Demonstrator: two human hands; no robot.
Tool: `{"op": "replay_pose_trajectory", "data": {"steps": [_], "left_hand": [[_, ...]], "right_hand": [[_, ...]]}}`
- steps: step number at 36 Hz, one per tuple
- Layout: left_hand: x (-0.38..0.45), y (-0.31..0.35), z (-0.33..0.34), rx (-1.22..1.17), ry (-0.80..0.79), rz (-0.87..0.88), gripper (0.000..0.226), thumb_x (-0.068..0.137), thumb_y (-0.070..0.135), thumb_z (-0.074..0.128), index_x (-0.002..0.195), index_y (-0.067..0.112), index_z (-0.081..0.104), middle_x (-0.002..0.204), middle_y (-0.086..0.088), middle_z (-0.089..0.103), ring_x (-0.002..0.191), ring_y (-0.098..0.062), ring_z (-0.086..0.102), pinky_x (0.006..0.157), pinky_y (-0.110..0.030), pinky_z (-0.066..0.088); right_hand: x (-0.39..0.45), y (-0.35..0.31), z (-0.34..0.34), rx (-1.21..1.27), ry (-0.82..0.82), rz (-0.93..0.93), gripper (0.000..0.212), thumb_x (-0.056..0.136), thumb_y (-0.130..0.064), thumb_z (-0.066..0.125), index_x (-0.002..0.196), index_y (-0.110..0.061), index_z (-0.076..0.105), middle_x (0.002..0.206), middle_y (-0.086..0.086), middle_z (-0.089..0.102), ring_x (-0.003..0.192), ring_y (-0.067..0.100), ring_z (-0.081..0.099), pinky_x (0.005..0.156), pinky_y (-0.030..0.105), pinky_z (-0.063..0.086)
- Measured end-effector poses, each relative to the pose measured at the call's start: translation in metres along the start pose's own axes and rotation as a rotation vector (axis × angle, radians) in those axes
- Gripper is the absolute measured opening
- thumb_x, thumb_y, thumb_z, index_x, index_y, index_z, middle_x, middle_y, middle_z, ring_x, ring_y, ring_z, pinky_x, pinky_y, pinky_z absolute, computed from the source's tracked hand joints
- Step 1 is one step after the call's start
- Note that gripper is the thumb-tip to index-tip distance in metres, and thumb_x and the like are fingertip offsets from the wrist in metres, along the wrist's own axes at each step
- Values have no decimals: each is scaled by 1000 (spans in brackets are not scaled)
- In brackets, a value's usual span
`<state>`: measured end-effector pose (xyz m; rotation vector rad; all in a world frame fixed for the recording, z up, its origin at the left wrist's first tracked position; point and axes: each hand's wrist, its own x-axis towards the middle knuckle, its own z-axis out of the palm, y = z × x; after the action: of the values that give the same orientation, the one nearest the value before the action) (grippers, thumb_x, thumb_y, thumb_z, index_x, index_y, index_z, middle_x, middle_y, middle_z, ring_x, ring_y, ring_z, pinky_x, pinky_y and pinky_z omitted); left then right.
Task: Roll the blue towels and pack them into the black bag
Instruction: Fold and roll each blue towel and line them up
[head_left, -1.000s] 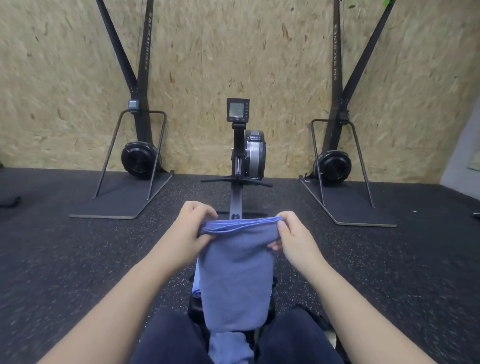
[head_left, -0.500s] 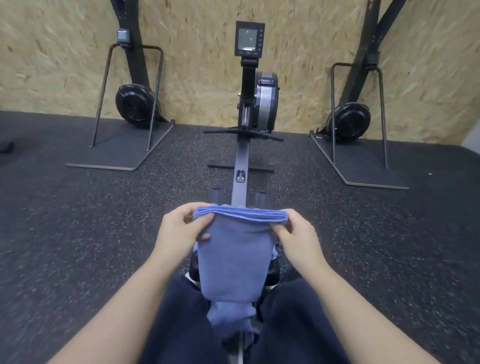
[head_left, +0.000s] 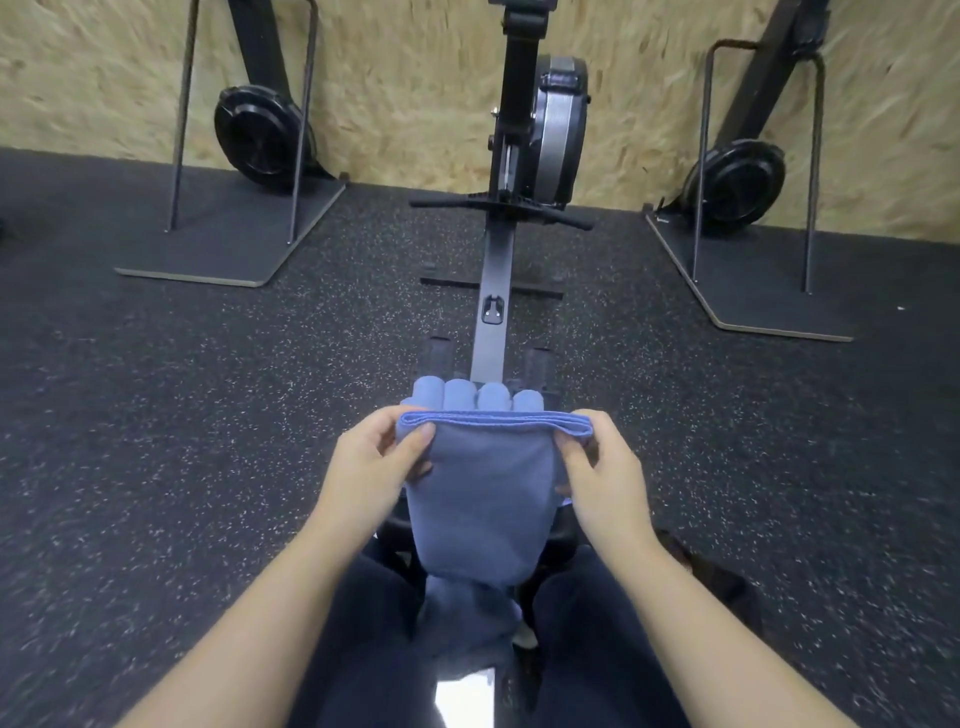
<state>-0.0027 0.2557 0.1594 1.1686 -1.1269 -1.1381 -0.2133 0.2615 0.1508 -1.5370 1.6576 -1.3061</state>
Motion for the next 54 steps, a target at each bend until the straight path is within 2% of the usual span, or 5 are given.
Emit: {"op": "replay_pose_trajectory", "data": {"steps": [11,15,33,38,54], "left_hand": [[59,0,3,436,37,212,16,94,23,59,90,37,65,75,18,67,62,-2,56,66,-36,50],[86,6,16,219,28,127,21,95,10,57,85,28,63,65,21,60,58,3,53,53,-29,57],[205,-53,32,15,122,15,12,95,22,58,89,29,65,83,5,64,77,-4,62,68,-32,58],[228,-76,39,-66,136,-47,9,94,21,61,91,27,67,73,14,65,76,-3,63,74,-31,58],[284,-137,42,-18,141,-123,34,99,11,48,101,43,60,106,-3,55,99,-16,58,71,-32,58]], "right_hand": [[50,4,15,206,80,44,8,96,-27,54,98,-32,59,88,-4,65,80,8,61,61,25,56],[77,9,23,229,99,30,12,96,-24,54,96,-35,58,92,-5,64,81,9,61,59,25,56],[185,65,79,85,80,20,14,99,-29,45,107,-33,57,87,-17,64,79,8,64,74,43,57],[204,85,93,147,76,75,20,102,-22,39,114,-25,54,96,-15,63,89,9,64,67,16,54],[246,142,125,36,78,153,22,100,-13,41,115,-29,44,92,-7,56,64,-7,59,84,42,55]]}}
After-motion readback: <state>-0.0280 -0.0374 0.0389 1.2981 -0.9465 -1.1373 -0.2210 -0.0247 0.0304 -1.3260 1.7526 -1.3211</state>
